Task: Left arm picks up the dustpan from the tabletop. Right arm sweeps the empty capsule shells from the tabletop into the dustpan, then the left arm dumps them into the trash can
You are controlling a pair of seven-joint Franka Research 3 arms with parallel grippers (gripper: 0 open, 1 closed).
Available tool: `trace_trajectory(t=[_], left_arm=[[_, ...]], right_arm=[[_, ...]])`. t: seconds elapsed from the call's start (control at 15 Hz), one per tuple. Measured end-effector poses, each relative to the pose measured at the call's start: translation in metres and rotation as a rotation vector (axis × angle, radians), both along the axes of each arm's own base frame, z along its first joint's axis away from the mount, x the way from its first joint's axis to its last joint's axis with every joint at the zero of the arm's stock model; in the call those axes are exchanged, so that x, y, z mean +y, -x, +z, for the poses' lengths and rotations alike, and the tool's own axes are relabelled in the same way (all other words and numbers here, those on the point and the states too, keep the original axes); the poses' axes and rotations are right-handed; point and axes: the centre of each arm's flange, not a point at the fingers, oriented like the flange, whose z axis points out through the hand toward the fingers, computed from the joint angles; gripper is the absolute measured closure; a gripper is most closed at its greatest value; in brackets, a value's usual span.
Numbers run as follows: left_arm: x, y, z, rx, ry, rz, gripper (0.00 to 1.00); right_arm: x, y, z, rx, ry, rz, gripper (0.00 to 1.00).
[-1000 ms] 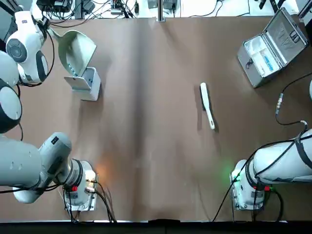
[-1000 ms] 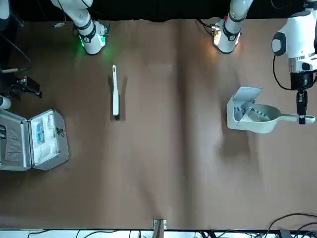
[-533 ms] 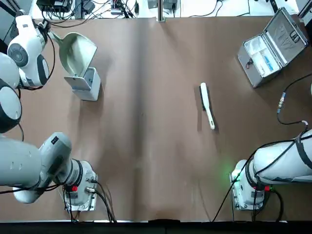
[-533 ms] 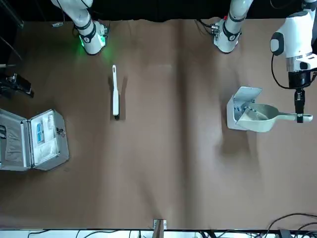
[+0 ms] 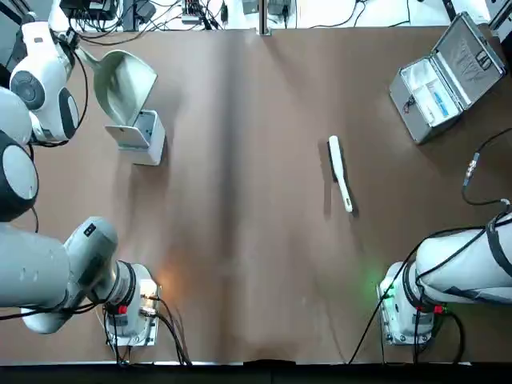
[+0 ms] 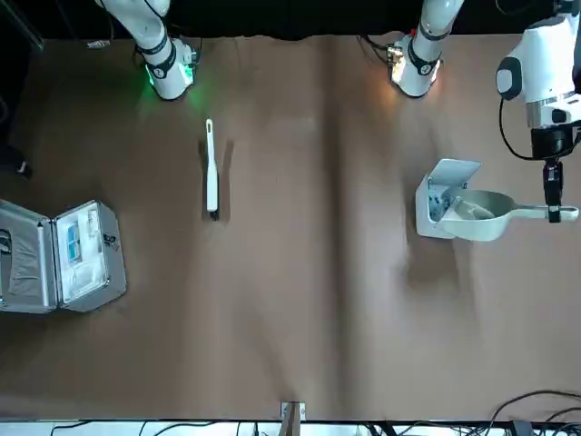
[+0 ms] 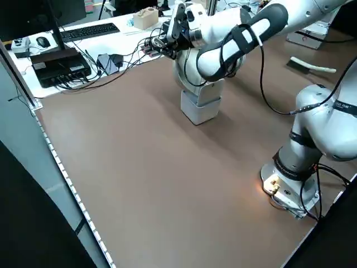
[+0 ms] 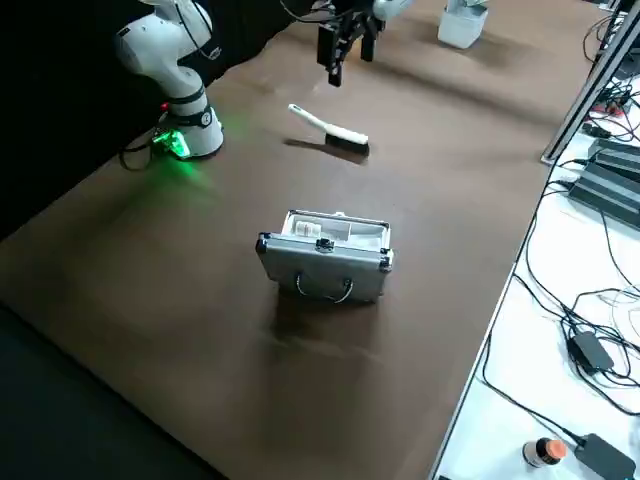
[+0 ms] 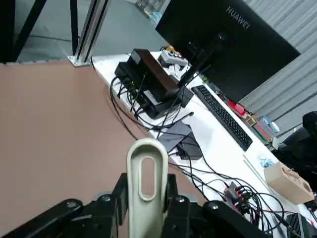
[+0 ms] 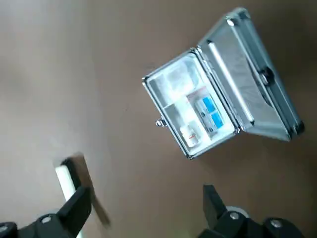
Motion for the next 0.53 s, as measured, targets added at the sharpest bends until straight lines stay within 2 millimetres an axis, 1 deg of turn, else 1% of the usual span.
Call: trace_trajectory(t=[0.07, 0.13, 0.27, 0.53], left_arm=[[0.0, 0.001, 0.003, -0.005, -0.009, 0.001, 0.67], [0.0, 0.003, 0.009, -0.013, -0.028, 0.001, 0.67], [-0.002, 0.004, 0.013, -0.019, -0.04, 0.001, 0.67], [-0.004, 0.008, 0.018, -0.023, -0.062, -0.001, 0.67]], right_arm=[[-0.002, 0.0, 0.0, 0.002, 0.0, -0.06, 0.0], [0.003, 0.0, 0.0, 0.002, -0.001, -0.165, 0.0], [0.007, -0.001, 0.001, 0.0, -0.001, -0.206, 0.0], [0.007, -0.004, 0.003, -0.027, -0.001, -0.219, 0.0]])
